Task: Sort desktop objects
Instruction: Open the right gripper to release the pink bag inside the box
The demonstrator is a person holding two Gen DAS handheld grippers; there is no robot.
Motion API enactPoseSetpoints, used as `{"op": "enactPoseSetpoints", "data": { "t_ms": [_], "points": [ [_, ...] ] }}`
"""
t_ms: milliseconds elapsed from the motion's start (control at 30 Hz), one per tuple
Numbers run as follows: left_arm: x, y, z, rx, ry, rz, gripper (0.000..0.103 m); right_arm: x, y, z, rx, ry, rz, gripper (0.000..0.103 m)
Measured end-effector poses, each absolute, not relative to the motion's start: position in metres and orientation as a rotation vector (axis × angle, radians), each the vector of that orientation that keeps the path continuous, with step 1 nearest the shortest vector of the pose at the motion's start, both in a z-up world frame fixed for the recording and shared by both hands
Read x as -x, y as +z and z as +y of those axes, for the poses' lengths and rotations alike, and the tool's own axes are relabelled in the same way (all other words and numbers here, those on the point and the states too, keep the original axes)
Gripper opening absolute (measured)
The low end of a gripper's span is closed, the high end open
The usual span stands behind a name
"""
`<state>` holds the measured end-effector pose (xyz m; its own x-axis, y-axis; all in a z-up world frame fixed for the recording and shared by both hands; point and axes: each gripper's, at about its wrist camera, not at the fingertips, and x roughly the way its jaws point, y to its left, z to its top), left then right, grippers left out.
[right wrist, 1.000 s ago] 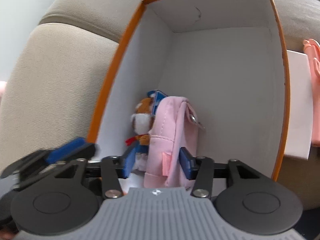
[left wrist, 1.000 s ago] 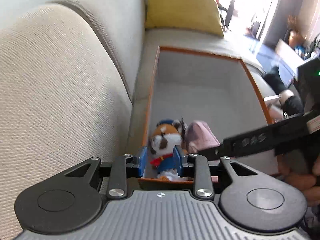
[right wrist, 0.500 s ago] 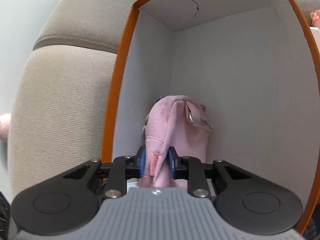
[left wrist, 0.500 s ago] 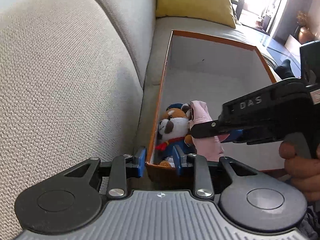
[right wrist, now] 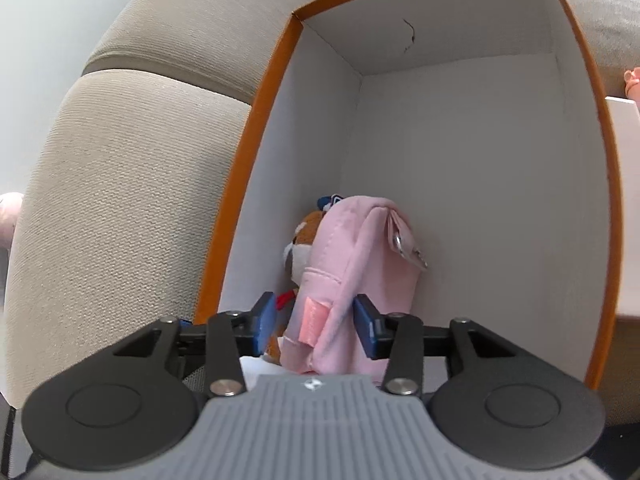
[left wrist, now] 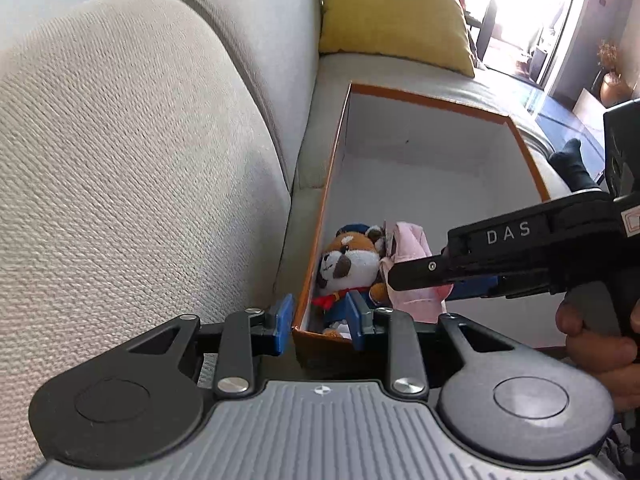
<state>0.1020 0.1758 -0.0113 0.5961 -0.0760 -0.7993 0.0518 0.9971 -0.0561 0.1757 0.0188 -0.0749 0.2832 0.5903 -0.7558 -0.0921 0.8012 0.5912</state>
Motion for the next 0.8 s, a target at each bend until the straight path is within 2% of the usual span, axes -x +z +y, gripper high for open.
{"op": "enactPoseSetpoints", "data": {
  "t_ms": [367, 567, 800],
  "points": [
    [-0.08, 0.007, 0.152, -0.026, -0.12, 0.858, 0.033, -0.148, -0.044, -0.01, -0.434, 0.532, 1.091, 0.051],
    [-0.074, 0.02, 0.136, -0.056, -0.161, 0.862, 0.033, -0.142, -0.025, -0.026, -0.412, 0.549, 1.025, 0.047],
    [-0.077, 0.015, 0.121, -0.08, -0.189, 0.896, 0.033, -0.15, -0.02, -0.04, -0.342, 0.521, 1.033, 0.044]
  ]
}}
